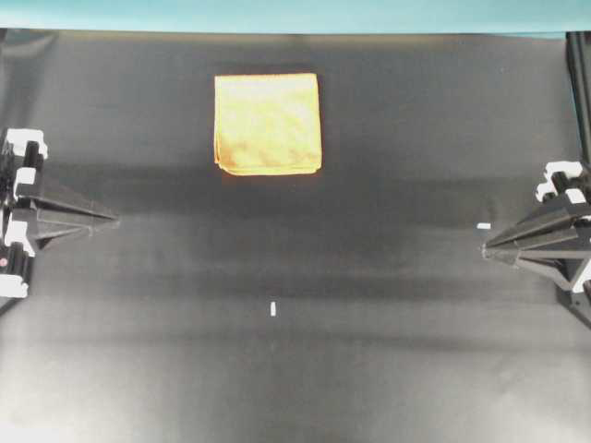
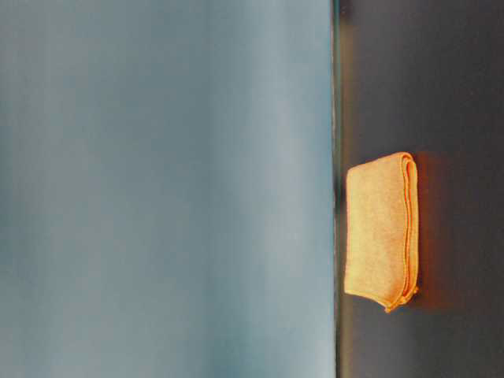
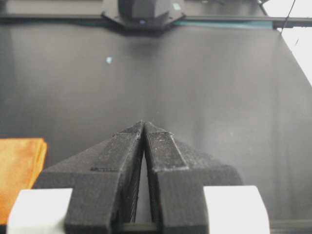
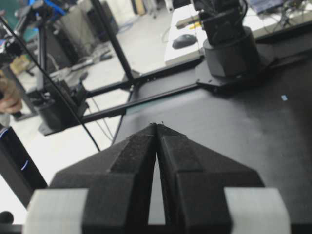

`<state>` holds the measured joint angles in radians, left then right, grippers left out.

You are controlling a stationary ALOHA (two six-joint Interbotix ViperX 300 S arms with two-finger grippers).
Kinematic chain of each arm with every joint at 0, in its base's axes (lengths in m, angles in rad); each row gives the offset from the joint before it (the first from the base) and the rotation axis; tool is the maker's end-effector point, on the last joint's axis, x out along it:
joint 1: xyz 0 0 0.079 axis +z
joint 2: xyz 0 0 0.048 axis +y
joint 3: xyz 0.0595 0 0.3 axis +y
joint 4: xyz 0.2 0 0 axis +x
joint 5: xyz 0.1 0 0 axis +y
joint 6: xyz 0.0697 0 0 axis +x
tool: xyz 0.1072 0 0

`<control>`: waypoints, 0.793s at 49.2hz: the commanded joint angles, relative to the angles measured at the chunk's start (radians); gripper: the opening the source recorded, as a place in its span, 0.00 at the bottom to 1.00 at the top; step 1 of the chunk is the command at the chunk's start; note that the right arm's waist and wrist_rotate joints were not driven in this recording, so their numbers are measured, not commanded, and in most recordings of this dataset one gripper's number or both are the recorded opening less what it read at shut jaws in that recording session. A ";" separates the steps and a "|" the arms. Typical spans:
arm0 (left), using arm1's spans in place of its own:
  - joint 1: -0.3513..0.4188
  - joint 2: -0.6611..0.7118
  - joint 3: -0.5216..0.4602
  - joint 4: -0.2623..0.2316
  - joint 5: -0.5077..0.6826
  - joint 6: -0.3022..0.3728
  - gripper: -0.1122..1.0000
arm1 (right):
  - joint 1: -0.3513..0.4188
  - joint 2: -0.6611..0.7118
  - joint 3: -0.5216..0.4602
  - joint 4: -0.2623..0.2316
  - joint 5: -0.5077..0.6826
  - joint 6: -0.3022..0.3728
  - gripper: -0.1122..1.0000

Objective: Push an orange cloth with the left arm to wipe the desk.
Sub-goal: 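Move the left gripper over the folded orange cloth and press down on it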

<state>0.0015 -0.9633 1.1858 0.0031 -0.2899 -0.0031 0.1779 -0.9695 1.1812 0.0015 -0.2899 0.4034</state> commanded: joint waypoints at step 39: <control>0.405 0.861 -0.390 0.041 -0.213 0.020 0.11 | 0.000 0.006 0.015 0.002 0.103 0.002 0.10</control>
<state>0.3988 -0.1289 0.8376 0.0414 -0.4878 0.0107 0.1764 -0.9664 1.1980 0.0015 -0.1841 0.4034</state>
